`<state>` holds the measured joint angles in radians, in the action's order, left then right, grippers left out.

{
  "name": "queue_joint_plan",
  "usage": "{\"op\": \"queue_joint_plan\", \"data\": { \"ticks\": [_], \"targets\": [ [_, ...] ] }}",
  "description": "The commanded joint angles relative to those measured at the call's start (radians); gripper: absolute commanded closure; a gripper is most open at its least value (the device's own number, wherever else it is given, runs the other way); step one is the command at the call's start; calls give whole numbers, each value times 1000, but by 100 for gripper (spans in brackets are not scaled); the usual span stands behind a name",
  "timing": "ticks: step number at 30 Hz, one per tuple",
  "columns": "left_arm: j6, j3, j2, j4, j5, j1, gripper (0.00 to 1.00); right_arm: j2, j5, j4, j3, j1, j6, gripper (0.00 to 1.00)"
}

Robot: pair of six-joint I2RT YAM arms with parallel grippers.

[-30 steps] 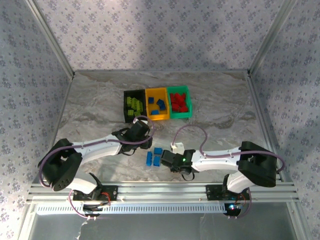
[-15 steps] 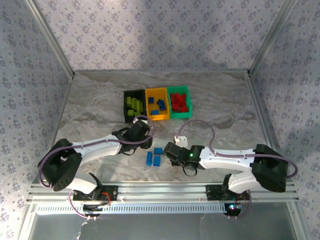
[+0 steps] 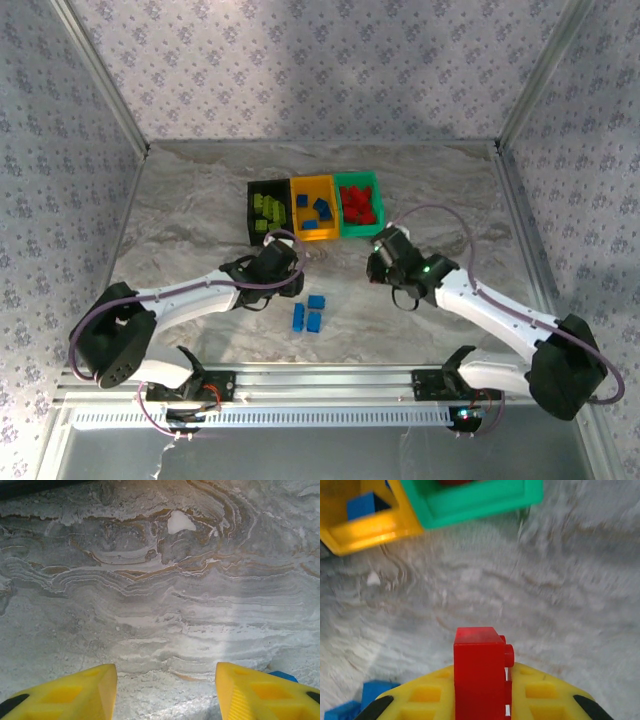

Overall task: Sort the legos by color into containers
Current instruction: Place the lego in the container.

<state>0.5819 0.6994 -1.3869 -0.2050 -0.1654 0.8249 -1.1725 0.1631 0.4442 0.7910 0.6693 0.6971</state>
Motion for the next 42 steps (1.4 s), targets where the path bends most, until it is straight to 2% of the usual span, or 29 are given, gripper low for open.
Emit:
{"op": "queue_joint_plan", "data": {
  "ticks": [1, 3, 9, 12, 19, 34, 38, 42],
  "targets": [
    [28, -16, 28, -2, 26, -3, 46, -20, -111, 10, 63, -98, -143, 77],
    [33, -11, 31, -11, 38, -2, 46, -61, -154, -11, 105, -147, -176, 77],
    [47, -21, 83, -39, 33, 0, 46, -256, -191, -14, 305, -201, -271, 77],
    [71, -32, 122, -57, 9, -1, 46, -344, -237, 13, 436, -209, -306, 77],
    [105, -60, 166, -39, 13, -1, 45, -552, -248, 106, 667, -231, -393, 76],
    [91, -40, 158, -83, 27, -1, 45, -900, -241, 218, 998, -264, -487, 75],
    [93, -49, 173, -88, 18, -1, 45, -954, -210, 236, 1046, -266, -501, 72],
    [93, -55, 175, -90, 19, 0, 45, -938, -222, 222, 1022, -263, -498, 65]
  ]
}}
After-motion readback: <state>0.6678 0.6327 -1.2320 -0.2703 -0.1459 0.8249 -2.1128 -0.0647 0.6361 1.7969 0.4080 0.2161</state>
